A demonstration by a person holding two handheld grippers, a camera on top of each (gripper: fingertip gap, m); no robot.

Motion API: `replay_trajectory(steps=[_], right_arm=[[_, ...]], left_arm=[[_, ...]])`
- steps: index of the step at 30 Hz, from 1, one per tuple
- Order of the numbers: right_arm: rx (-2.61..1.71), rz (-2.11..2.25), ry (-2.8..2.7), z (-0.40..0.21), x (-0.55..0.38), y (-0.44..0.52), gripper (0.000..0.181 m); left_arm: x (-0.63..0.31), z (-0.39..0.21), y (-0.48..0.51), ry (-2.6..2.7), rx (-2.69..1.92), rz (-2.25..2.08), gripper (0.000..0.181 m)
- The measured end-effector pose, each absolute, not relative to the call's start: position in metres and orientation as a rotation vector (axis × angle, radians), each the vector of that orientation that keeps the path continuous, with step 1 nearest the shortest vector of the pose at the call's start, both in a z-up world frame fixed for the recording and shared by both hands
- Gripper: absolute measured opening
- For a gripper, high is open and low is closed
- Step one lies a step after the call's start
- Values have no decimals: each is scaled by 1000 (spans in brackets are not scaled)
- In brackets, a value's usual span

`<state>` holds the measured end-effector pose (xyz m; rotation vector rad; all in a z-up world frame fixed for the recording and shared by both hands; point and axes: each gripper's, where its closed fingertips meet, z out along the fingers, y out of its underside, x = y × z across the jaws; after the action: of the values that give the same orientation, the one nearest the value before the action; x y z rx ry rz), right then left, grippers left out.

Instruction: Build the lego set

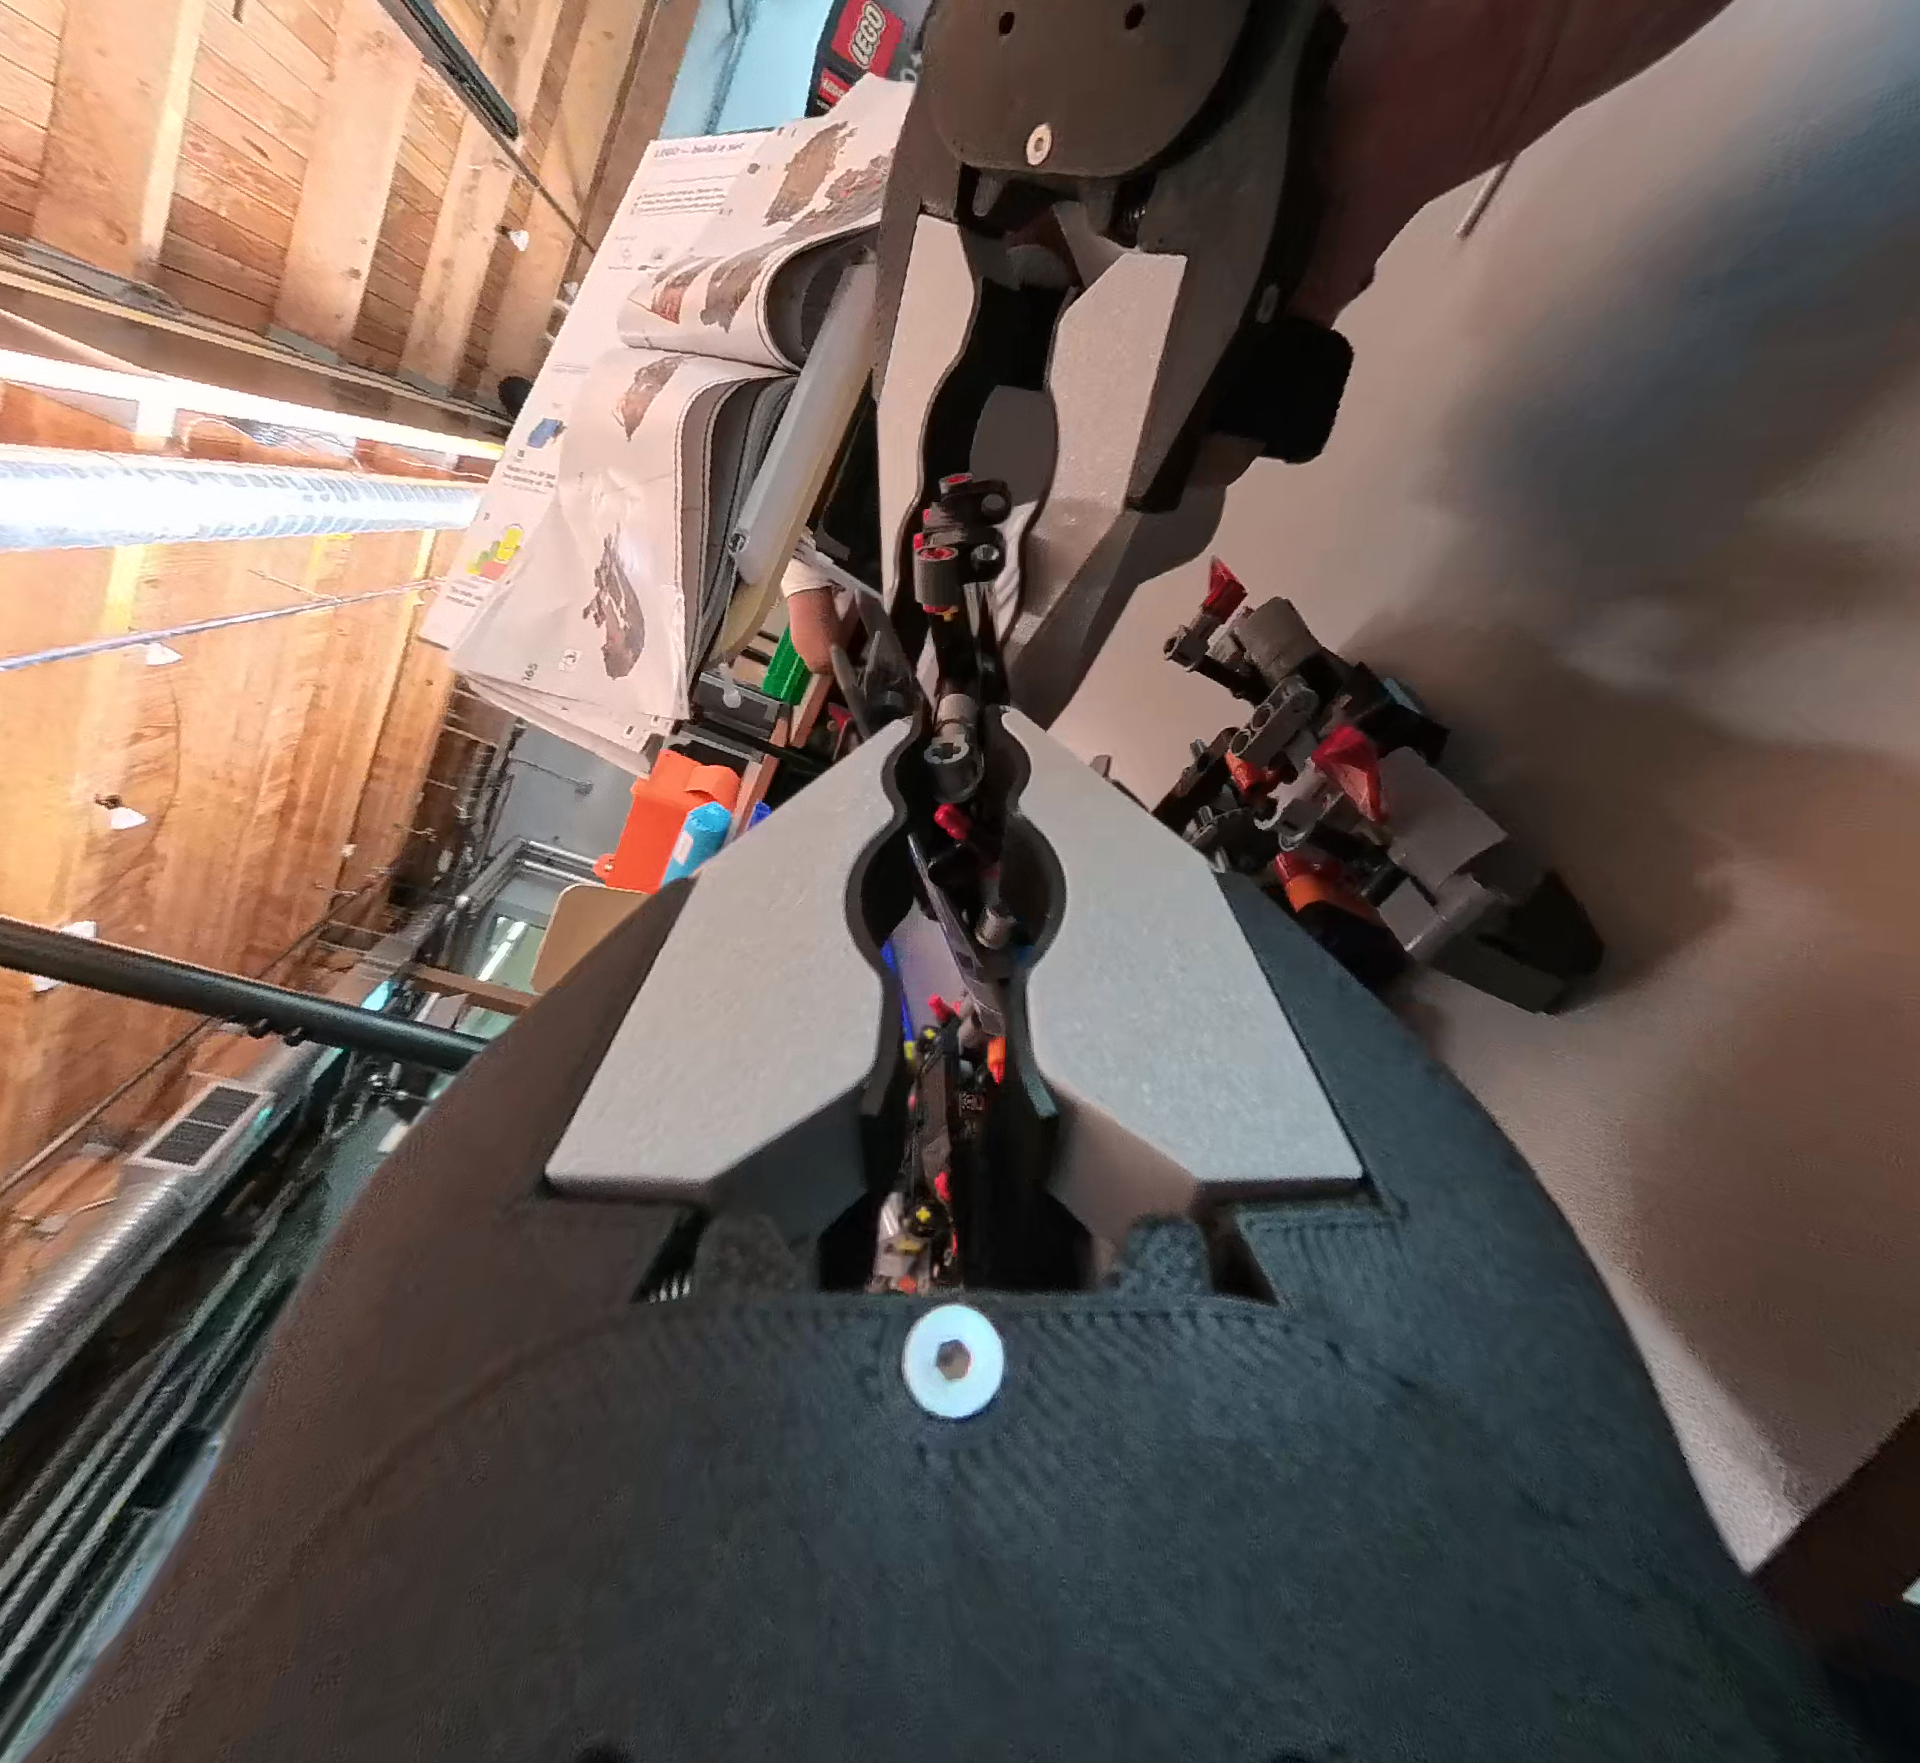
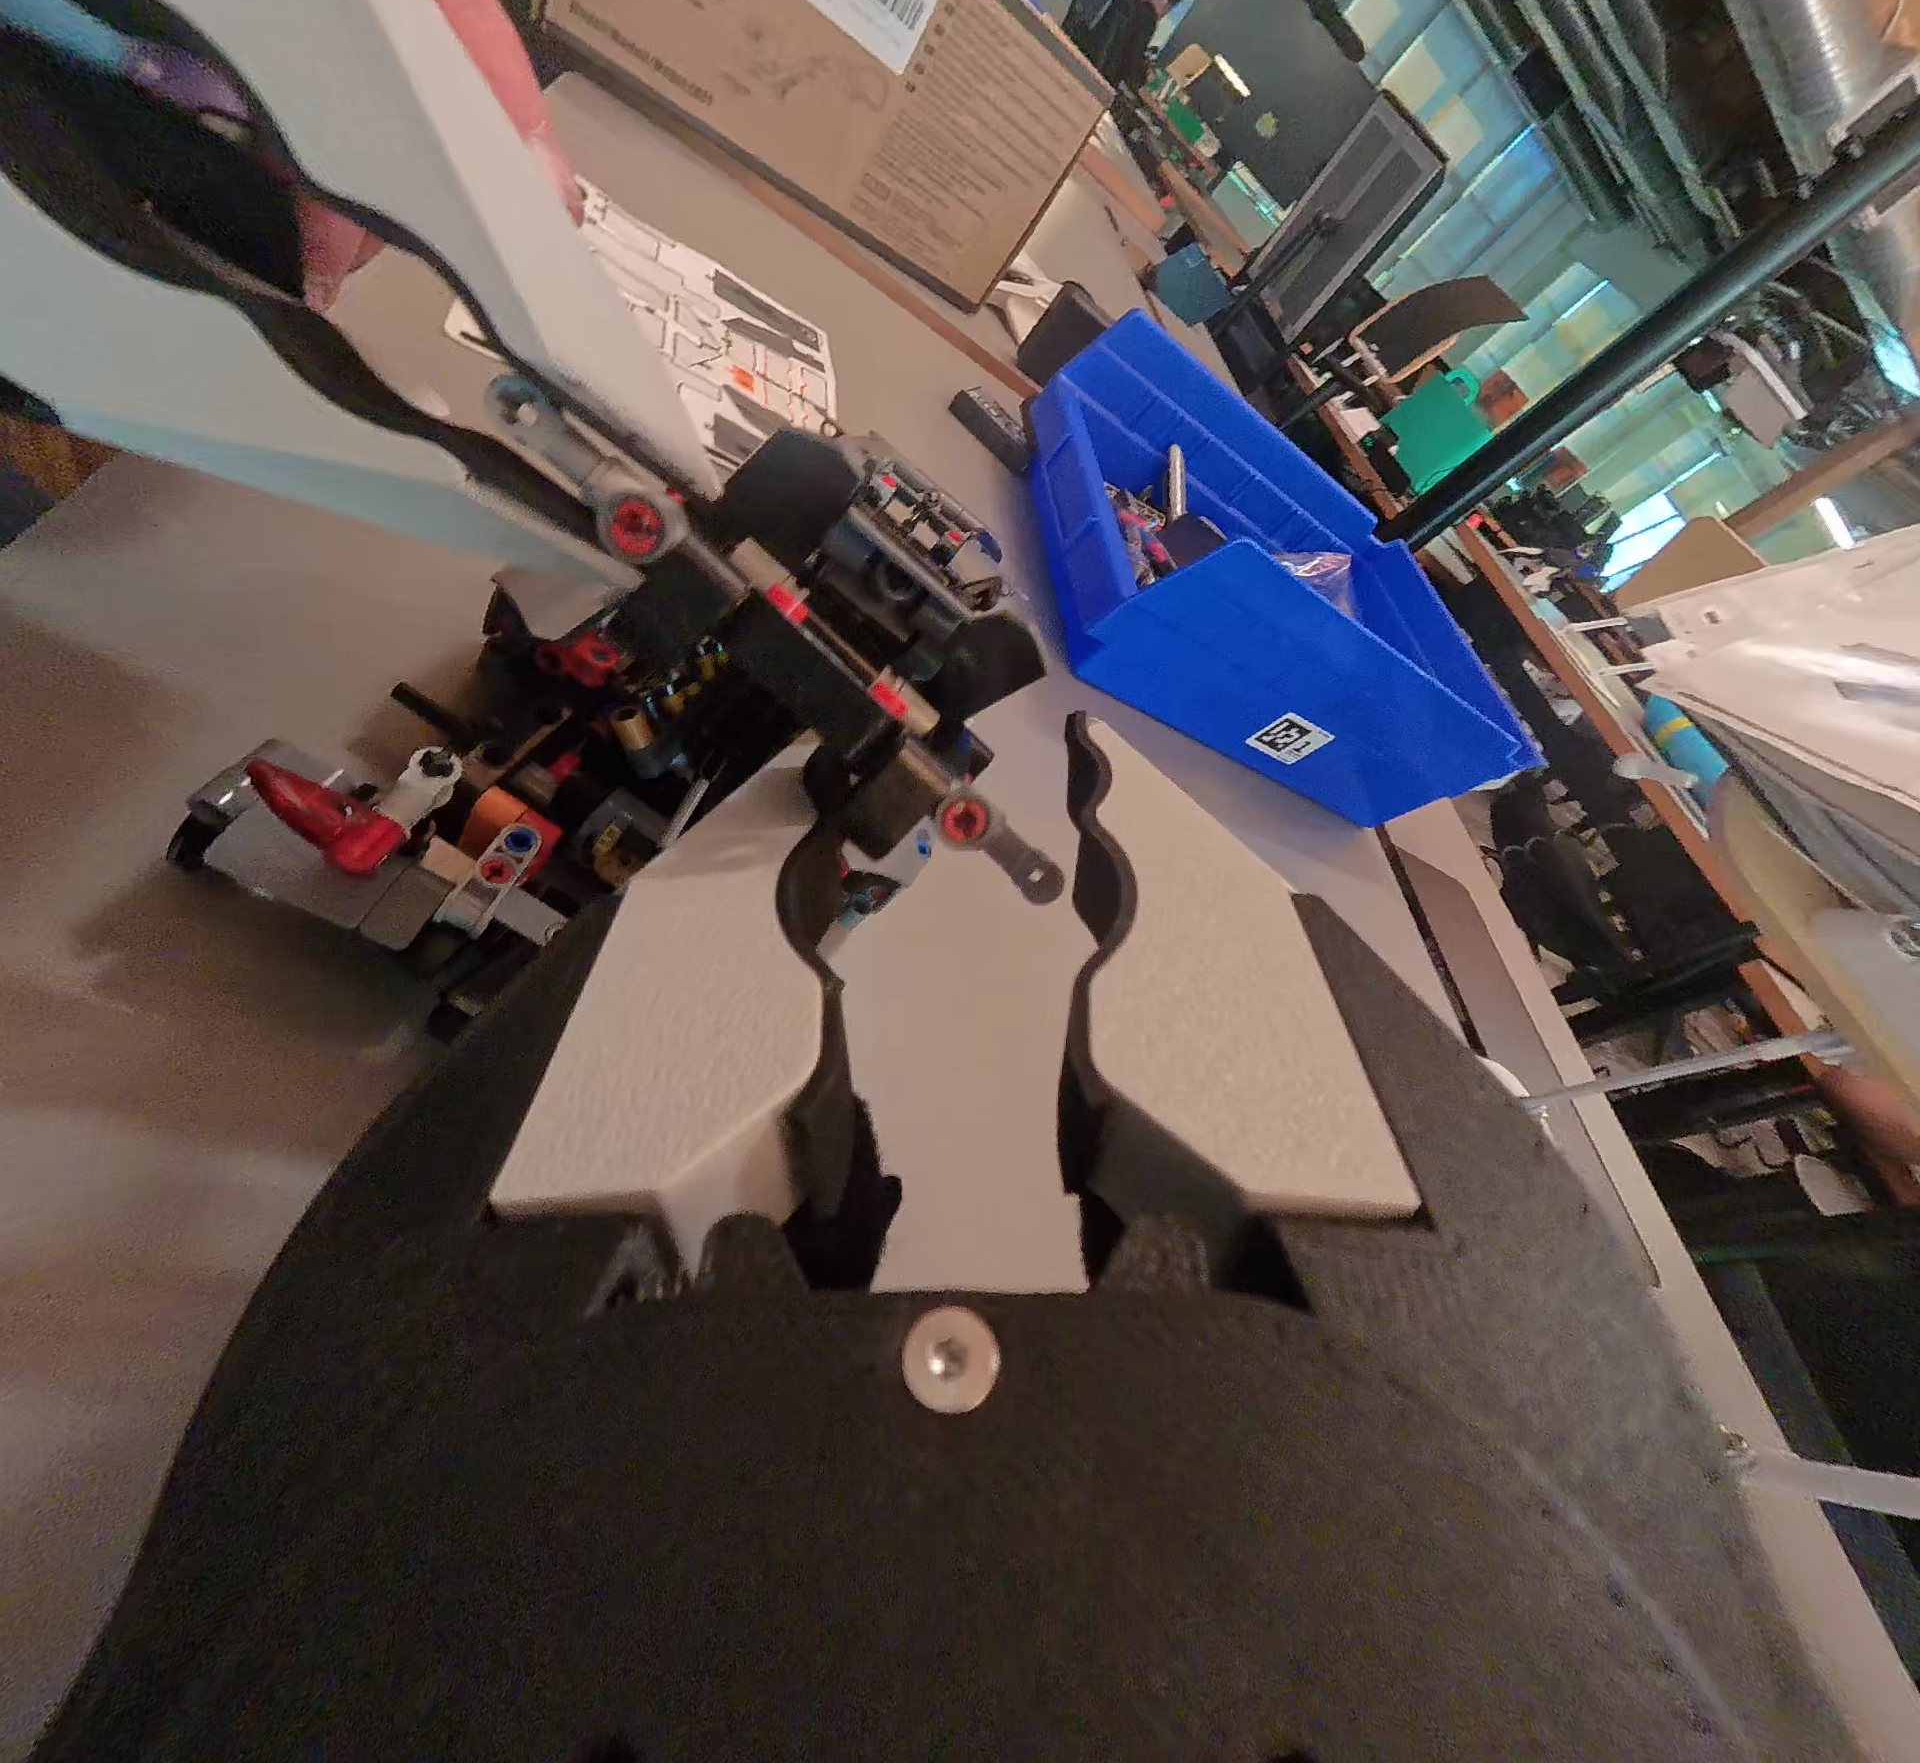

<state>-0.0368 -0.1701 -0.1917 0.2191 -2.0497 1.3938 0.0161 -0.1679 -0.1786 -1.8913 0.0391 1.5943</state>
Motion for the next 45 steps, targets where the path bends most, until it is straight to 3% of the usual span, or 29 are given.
replay_trajectory(steps=[18,31,34,45], right_arm=[[114,1414,-2053,-189,-41,-177,31],[112,1422,-2030,-185,-38,-178,31],[116,1424,-2029,-185,-37,-179,31],[112,1439,-2029,-183,-35,-181,31]], left_arm=[[11,-174,-174,50,-1895,1692,9],[-1,-167,-194,-318,-1789,1666,65],[-7,-168,-187,-319,-1793,1656,65],[-15,-172,-183,-325,-1833,1645,34]])
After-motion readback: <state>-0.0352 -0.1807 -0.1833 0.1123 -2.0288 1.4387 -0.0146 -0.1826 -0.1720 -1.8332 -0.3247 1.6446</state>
